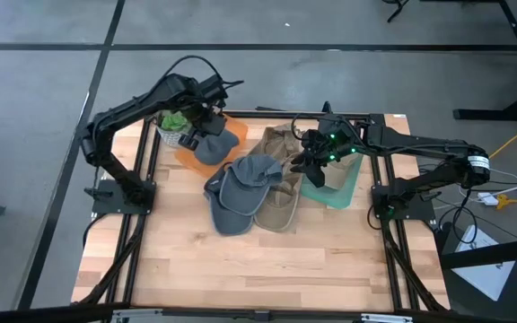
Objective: Pick & Place hat
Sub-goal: Put the gray cap into the orange bin
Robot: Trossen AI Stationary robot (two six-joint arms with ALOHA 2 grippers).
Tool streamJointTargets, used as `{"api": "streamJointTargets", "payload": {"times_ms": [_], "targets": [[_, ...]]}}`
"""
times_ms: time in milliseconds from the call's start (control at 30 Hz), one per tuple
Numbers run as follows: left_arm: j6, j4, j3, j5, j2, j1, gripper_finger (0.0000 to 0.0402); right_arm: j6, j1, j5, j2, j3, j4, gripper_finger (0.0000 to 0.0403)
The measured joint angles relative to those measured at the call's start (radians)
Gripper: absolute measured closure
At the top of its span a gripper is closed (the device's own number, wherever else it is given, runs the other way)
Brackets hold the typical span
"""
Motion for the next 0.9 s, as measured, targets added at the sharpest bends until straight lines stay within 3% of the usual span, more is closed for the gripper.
{"api": "streamJointTargets", "payload": {"times_ms": [433, 633, 800, 900], "targets": [[0.002, 0.122, 0.000, -0.026, 0.114, 0.064, 0.0377, -0.025, 0.000, 0.001, 0.000, 0.000, -0.022, 0.0263], [-0.015, 0.234, 0.000, -0.026, 0.120, 0.117, 0.0377, -0.043, 0.000, 0.055, 0.000, 0.001, -0.068, 0.0263], [-0.066, 0.249, -0.017, 0.057, 0.119, 0.157, 0.0376, -0.070, 0.000, 0.061, 0.000, 0.001, -0.084, 0.0263], [-0.084, 0.242, -0.054, 0.036, 0.119, 0.169, 0.0377, -0.076, 0.000, 0.080, 0.000, 0.001, -0.100, 0.0263]]}}
